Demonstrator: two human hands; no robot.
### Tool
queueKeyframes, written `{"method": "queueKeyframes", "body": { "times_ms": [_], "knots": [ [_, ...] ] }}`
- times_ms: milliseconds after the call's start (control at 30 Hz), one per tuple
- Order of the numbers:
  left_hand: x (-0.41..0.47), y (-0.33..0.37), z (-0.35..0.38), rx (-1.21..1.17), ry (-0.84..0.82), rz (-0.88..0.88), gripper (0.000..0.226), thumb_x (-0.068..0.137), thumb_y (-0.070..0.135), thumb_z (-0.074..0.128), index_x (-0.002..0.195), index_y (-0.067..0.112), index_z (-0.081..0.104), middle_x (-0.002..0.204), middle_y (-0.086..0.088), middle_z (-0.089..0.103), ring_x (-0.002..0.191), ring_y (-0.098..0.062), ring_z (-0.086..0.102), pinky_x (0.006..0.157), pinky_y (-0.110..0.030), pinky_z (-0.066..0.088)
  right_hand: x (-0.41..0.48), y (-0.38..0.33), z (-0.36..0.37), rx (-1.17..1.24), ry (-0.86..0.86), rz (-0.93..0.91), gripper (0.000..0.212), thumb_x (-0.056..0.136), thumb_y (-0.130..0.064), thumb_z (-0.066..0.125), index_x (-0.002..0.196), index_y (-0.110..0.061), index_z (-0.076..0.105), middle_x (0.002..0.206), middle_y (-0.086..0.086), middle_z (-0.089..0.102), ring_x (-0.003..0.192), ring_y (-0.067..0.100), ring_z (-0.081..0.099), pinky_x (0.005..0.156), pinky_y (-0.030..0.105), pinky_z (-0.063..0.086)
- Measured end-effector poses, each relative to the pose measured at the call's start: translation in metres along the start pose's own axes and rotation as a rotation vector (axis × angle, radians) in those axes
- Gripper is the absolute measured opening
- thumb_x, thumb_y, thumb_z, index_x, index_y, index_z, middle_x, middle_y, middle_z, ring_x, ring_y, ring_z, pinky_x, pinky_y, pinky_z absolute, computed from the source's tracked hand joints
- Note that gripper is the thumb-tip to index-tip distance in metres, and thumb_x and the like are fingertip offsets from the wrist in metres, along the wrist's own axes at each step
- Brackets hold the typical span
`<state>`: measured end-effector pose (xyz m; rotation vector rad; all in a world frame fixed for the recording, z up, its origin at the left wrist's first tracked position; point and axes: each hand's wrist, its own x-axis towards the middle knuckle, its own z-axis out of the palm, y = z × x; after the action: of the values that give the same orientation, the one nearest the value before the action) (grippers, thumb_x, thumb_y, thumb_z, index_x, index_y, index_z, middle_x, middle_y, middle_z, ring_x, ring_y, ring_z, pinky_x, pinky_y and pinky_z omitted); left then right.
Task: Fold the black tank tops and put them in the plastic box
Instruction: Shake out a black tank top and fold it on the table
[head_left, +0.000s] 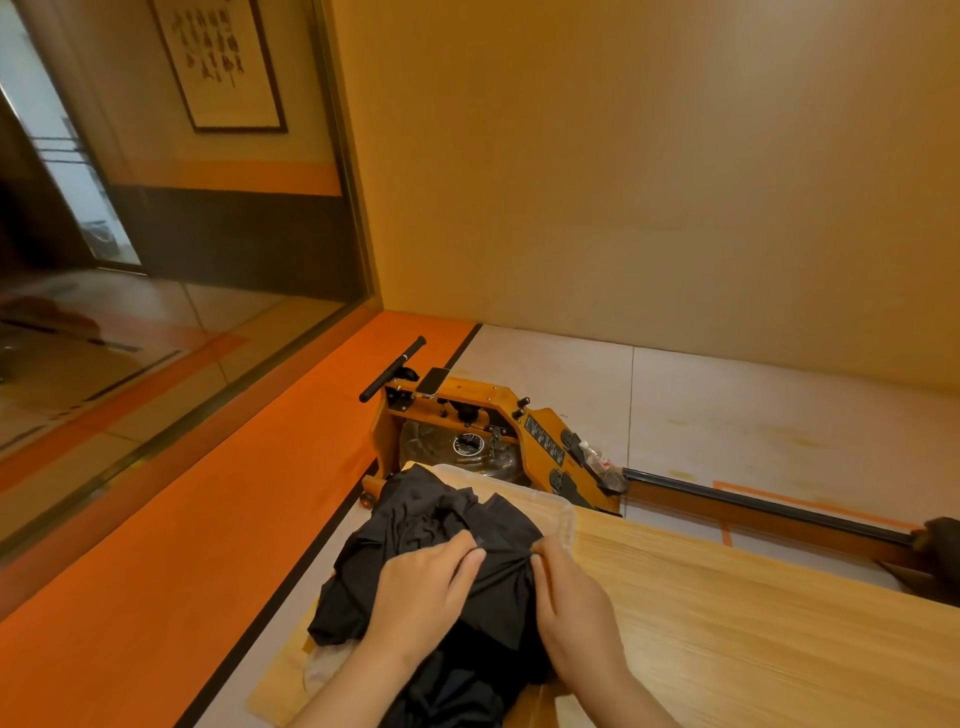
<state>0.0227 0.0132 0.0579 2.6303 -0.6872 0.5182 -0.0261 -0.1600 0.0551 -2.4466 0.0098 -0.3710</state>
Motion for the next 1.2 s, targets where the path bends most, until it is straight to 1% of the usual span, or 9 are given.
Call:
{"method": "queueKeyframes", "body": {
  "times_ms": [200, 367, 533, 633, 733, 867, 967, 1033, 1200],
  "knots": [
    [0.075, 0.030, -0.039, -0.097, 0.069, 0.156, 0.037, 0.097, 0.049, 0.032, 0.088, 0.027, 0.060, 0.070, 0.010, 0.063, 0.063, -0.008, 0.060, 0.049, -0.024, 0.040, 0.042, -0.007, -0.063, 0.134, 0.212, -0.027, 0.019, 0.101, -0.024, 0.039, 0.083, -0.022, 0.045, 0.079, -0.008, 0.049, 0.074, 0.004, 0.048, 0.064, 0.024, 0.040],
    [0.138, 0.073, -0.073, -0.194, 0.073, 0.275, 0.029, 0.100, 0.043, 0.040, 0.091, 0.023, 0.059, 0.072, 0.012, 0.058, 0.064, -0.003, 0.052, 0.054, -0.021, 0.036, 0.066, -0.018, -0.127, 0.197, 0.385, -0.042, 0.022, 0.103, -0.025, 0.033, 0.088, -0.015, 0.043, 0.066, -0.001, 0.049, 0.061, 0.017, 0.050, 0.055, 0.036, 0.037],
    [0.186, 0.126, -0.117, -0.353, -0.014, 0.307, 0.028, 0.099, 0.039, 0.049, 0.075, 0.025, 0.055, 0.068, 0.008, 0.056, 0.065, -0.005, 0.052, 0.059, -0.024, 0.034, 0.076, -0.015, -0.203, 0.150, 0.444, -0.116, 0.025, 0.102, -0.023, 0.039, 0.077, -0.024, 0.039, 0.060, -0.002, 0.045, 0.057, 0.017, 0.047, 0.057, 0.040, 0.036],
    [0.198, 0.160, -0.137, -0.443, -0.113, 0.338, 0.032, 0.097, 0.038, 0.053, 0.067, 0.025, 0.054, 0.065, 0.007, 0.054, 0.065, -0.006, 0.051, 0.061, -0.028, 0.036, 0.068, -0.004, -0.251, 0.091, 0.408, -0.135, 0.028, 0.100, -0.025, 0.045, 0.073, -0.028, 0.041, 0.058, -0.003, 0.045, 0.056, 0.018, 0.045, 0.057, 0.040, 0.036],
    [0.202, 0.192, -0.133, -0.471, -0.288, 0.351, 0.035, 0.096, 0.041, 0.053, 0.075, 0.014, 0.060, 0.072, -0.004, 0.059, 0.069, -0.015, 0.054, 0.062, -0.029, 0.037, 0.052, 0.011, -0.294, 0.018, 0.328, -0.109, 0.028, 0.099, -0.025, 0.049, 0.072, -0.032, 0.048, 0.064, -0.010, 0.053, 0.062, 0.010, 0.050, 0.061, 0.034, 0.039],
    [0.196, 0.219, -0.079, -0.433, -0.644, 0.265, 0.030, 0.097, 0.040, 0.051, 0.077, 0.018, 0.057, 0.070, 0.004, 0.055, 0.067, -0.007, 0.052, 0.057, -0.020, 0.035, 0.030, 0.057, -0.305, -0.204, 0.070, 0.102, 0.015, 0.099, -0.028, 0.050, 0.092, -0.022, 0.061, 0.086, -0.003, 0.063, 0.082, 0.017, 0.058, 0.068, 0.032, 0.042],
    [0.177, 0.221, -0.012, -0.380, -0.787, 0.167, 0.018, 0.100, 0.035, 0.048, 0.110, 0.022, 0.057, 0.103, 0.001, 0.060, 0.097, -0.017, 0.058, 0.075, -0.026, 0.046, 0.000, 0.107, -0.282, -0.321, 0.097, 0.260, 0.028, 0.099, -0.032, 0.049, 0.124, -0.018, 0.052, 0.107, 0.003, 0.061, 0.095, 0.020, 0.057, 0.072, 0.032, 0.045],
    [0.152, 0.214, 0.027, -0.372, -0.793, 0.128, 0.033, 0.100, 0.031, 0.049, 0.131, 0.020, 0.049, 0.123, -0.002, 0.057, 0.111, -0.018, 0.055, 0.089, -0.028, 0.045, -0.026, 0.136, -0.259, -0.321, 0.041, 0.311, 0.045, 0.099, -0.035, 0.049, 0.139, -0.017, 0.041, 0.132, 0.005, 0.051, 0.122, 0.022, 0.046, 0.096, 0.035, 0.042],
    [0.067, 0.182, 0.089, -0.378, -0.832, 0.050, 0.050, 0.095, 0.034, 0.057, 0.141, 0.022, 0.042, 0.141, 0.000, 0.047, 0.128, -0.016, 0.046, 0.104, -0.028, 0.038, -0.096, 0.177, -0.185, -0.288, -0.172, 0.351, 0.051, 0.096, -0.043, 0.049, 0.143, -0.023, 0.039, 0.145, 0.000, 0.039, 0.135, 0.018, 0.032, 0.110, 0.033, 0.028]
  ]
}}
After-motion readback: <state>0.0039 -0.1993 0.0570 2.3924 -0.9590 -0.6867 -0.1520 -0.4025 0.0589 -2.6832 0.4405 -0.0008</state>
